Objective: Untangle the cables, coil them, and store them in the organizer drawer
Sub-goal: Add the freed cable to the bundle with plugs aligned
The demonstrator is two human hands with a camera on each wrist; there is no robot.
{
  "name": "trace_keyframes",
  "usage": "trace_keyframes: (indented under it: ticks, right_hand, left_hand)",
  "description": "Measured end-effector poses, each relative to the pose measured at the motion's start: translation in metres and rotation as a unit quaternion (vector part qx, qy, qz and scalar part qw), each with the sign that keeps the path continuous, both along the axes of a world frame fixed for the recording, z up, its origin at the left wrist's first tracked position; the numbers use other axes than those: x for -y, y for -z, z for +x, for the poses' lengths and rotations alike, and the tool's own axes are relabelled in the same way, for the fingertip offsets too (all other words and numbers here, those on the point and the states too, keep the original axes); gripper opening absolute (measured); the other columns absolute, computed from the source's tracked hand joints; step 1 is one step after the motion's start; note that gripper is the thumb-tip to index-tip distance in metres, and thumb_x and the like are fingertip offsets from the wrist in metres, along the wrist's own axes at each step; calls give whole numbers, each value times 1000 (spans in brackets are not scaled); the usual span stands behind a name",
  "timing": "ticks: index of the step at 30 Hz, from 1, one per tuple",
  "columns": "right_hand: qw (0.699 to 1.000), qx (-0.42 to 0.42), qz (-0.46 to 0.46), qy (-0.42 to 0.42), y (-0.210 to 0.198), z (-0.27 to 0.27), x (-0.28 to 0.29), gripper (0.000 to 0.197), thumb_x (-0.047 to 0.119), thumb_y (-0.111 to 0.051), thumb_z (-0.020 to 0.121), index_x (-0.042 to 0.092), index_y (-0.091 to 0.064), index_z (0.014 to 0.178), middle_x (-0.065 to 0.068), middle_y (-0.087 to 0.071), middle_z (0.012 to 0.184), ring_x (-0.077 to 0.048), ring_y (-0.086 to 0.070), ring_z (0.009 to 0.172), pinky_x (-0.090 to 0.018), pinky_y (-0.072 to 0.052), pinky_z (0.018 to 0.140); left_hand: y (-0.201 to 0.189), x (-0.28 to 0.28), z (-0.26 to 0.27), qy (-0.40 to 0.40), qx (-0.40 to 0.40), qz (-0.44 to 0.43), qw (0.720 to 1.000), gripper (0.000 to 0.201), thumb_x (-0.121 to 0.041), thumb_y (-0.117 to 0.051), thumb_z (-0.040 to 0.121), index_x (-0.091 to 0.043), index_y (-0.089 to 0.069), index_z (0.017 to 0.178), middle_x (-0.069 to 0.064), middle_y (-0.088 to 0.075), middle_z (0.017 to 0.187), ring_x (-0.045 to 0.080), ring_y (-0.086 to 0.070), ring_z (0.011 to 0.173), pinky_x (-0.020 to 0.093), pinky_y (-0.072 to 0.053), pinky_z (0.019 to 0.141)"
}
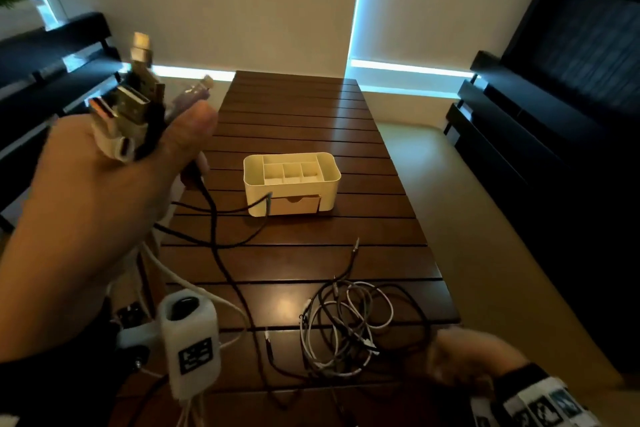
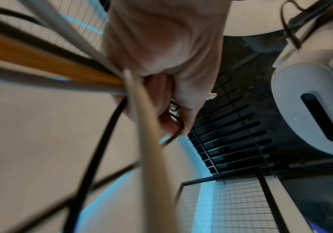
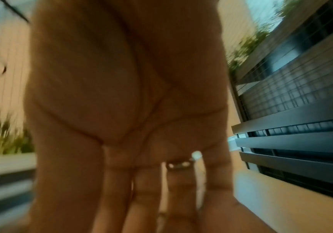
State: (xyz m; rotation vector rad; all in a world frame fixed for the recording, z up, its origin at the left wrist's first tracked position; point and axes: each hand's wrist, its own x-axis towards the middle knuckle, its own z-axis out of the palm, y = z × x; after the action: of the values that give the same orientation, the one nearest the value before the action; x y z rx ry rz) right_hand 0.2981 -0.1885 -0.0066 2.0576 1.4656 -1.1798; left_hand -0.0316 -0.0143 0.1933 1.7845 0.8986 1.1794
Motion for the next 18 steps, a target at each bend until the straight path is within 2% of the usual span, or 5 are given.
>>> trace_keyframes:
  ticks: [4,8,10,14,18]
  right_hand:
    - [890,-268,355,99,-77,-35,-26,53,43,-70,74,42,-46,122,20,-55,119,-8,-54,116,-26,-48,96]
    - [730,-503,457,71,-135,-108,-49,95,49,-80,57,22,-35,137,0,-52,132,-21,-52,121,-42,-47,97]
    - [730,-461,500,66,-145,-125,-54,61,32,-80,63,22,-54,118,10,-63,113,-13,-60,107,-33,-50,90]
    - [753,-357,548,70,-152,-123,-45,26,30,-59,77,30,-60,102,10,-68,93,-7,-65,85,-15,-51,72]
    - [738,-363,548,151,-148,-108,-28,14,35,-57,83,29,-69,85,-8,-67,75,-17,-66,61,-24,-52,48]
  left_hand:
    - [-6,38,34,107,-50,3,993,19,-73,-64,63,-65,-62,80,-15,-66,65,-3,-57,50,18,-43,48]
    - [0,62,65,191,-159,23,968,14,-42,-70,74,-30,-74,79,-23,-66,71,-5,-61,69,5,-44,58]
    - [0,66,68,203,-172,26,964,7,-28,-73,75,-25,-74,69,-15,-67,65,-3,-60,67,8,-44,57]
    - [-2,61,59,261,-182,-20,948,40,-60,-67,47,-26,-67,68,-6,-66,63,5,-56,52,17,-43,49]
    - [-1,58,55,319,-182,-110,924,25,-49,-68,62,-25,-67,54,-16,-59,50,-2,-53,47,8,-39,46]
